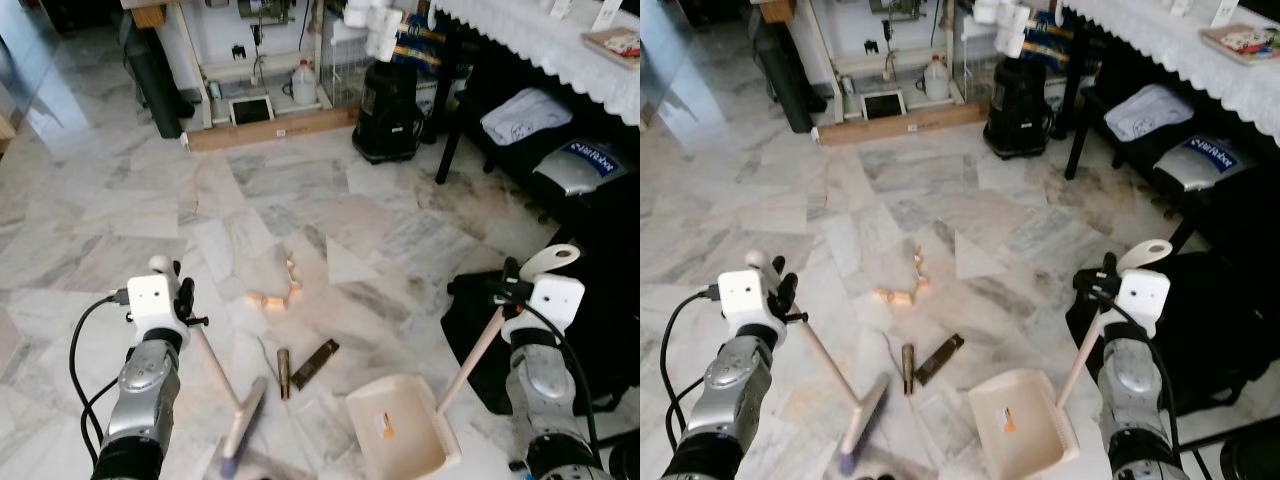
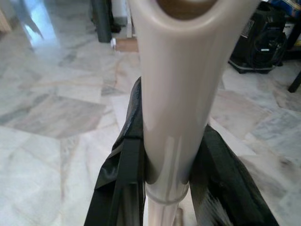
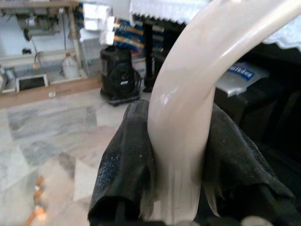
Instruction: Sweep floor
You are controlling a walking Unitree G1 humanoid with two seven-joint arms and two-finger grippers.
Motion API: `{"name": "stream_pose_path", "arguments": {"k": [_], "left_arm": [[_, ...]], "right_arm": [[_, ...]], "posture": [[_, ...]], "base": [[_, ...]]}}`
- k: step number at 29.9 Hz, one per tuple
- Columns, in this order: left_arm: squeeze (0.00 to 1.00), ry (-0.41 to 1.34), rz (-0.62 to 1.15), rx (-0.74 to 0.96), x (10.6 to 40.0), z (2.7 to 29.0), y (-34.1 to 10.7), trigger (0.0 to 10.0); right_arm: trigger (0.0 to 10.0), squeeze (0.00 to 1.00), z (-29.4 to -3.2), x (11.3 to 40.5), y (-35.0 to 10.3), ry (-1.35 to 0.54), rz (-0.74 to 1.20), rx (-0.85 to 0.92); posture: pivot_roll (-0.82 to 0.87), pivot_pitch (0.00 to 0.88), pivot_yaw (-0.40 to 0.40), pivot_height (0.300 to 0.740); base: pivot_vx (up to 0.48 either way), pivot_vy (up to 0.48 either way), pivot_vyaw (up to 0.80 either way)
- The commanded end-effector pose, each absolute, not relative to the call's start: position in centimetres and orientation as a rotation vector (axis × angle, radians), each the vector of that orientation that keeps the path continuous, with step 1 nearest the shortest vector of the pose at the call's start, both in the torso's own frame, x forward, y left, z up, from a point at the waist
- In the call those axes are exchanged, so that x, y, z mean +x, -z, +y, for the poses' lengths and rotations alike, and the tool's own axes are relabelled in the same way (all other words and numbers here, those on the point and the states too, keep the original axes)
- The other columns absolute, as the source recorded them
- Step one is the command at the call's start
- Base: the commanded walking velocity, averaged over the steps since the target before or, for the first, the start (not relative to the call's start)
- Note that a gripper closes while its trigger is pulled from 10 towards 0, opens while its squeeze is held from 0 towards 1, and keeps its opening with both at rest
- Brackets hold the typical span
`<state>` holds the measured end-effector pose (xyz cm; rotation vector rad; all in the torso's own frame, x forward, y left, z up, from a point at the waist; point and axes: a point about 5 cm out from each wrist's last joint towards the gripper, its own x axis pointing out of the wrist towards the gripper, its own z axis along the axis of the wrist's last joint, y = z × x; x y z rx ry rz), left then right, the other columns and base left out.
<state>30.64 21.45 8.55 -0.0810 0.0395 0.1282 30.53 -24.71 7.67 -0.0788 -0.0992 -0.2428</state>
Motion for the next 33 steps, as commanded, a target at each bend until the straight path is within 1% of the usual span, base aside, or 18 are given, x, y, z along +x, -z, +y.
{"name": "stream_pose_path", "arguments": {"k": [1, 6, 16, 22, 24, 33], "left_arm": [[0.00, -0.116, 0.028, -0.091, 30.5, 21.7, -9.3, 10.0], [0.00, -0.057, 0.053, -0.156, 30.3, 21.1, -10.4, 10.0], [0.00, -0.008, 0.082, -0.183, 30.1, 20.5, -11.4, 10.0], [0.00, -0.007, 0.095, -0.187, 30.2, 20.5, -11.5, 10.0], [0.00, -0.004, 0.106, -0.187, 30.3, 20.3, -11.3, 10.0], [0.00, -0.003, 0.111, -0.185, 30.7, 20.1, -11.3, 10.0]], "right_arm": [[10.0, 0.00, -24.2, 30.9, -7.9, 0.226, -0.118, -0.083], [10.0, 0.00, -23.0, 30.8, -7.0, 0.199, -0.084, -0.072], [10.0, 0.00, -21.6, 30.3, -5.6, 0.160, -0.037, -0.083], [10.0, 0.00, -22.2, 30.6, -6.3, 0.173, -0.069, -0.089], [10.0, 0.00, -23.0, 30.9, -7.5, 0.193, -0.118, -0.100], [10.0, 0.00, -23.8, 31.4, -10.0, 0.224, -0.241, -0.118]], "posture": [[0.05, 0.192, 0.061, 0.740], [0.08, 0.218, 0.058, 0.740], [0.11, 0.229, 0.062, 0.740], [0.09, 0.221, 0.059, 0.740], [0.08, 0.211, 0.056, 0.740], [0.06, 0.205, 0.055, 0.740]], "base": [[0.000, 0.000, 0.00], [0.000, 0.000, 0.00], [0.000, 0.000, 0.00], [0.000, 0.000, 0.00], [0.000, 0.000, 0.00], [0.000, 0.000, 0.00]]}}
